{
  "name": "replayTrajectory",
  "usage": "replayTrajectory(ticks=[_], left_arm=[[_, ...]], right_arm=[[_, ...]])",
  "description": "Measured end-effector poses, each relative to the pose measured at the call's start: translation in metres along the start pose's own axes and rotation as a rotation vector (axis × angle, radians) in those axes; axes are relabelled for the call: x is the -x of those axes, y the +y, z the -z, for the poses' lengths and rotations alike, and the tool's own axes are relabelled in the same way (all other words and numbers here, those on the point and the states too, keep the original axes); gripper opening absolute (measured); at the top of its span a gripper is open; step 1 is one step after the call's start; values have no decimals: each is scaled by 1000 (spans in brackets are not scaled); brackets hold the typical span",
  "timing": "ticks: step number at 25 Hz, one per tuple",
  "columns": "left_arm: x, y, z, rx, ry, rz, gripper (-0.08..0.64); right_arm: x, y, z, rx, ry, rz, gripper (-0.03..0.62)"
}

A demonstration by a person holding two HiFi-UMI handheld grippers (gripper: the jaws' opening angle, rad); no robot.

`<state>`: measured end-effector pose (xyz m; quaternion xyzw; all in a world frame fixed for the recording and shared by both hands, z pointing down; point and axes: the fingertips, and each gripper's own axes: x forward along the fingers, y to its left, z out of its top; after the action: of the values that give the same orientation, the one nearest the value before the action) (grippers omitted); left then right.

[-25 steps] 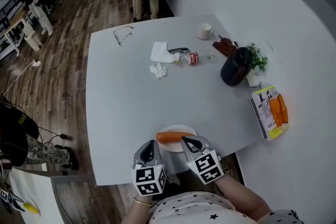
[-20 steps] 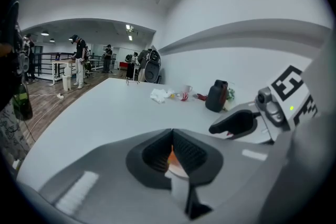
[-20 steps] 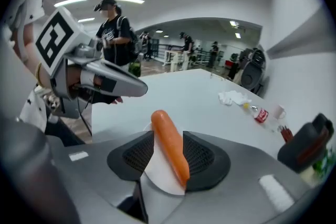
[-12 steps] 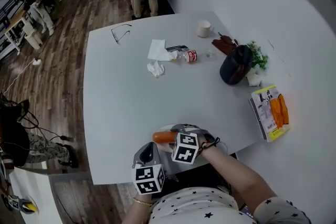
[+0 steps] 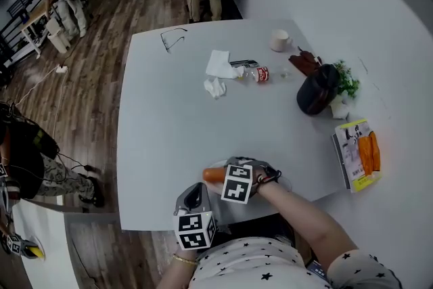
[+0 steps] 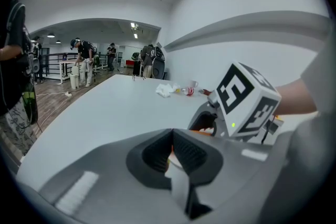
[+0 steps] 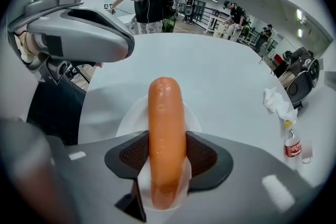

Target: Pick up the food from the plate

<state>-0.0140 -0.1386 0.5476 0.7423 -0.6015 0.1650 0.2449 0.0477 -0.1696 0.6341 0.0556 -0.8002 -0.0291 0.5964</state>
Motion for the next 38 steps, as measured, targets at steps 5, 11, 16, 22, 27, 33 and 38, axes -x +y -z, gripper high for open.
replayTrajectory(ticks=[5, 11, 16, 22, 27, 33, 38], left_arm=[[3, 0, -8, -15, -16, 2, 8], [8, -8, -29, -35, -69, 23, 8], [11, -12, -45, -41, -107, 41, 8], [11, -10, -46, -67, -112, 35, 8], [15, -5, -48, -68, -118, 28, 8], [19, -7, -50, -74, -126, 29, 8], [22, -10, -50, -87, -133, 36, 8]], right_arm=[[7, -4, 1, -75, -71, 53, 212], [58, -13, -12, -453, -428, 153, 212], [122, -19, -19, -736, -772, 248, 212], [152, -18, -11, -854, -911, 331, 212], [154, -15, -13, -852, -924, 351, 212], [155, -11, -18, -844, -917, 356, 212], [159, -7, -22, -829, -914, 365, 212]])
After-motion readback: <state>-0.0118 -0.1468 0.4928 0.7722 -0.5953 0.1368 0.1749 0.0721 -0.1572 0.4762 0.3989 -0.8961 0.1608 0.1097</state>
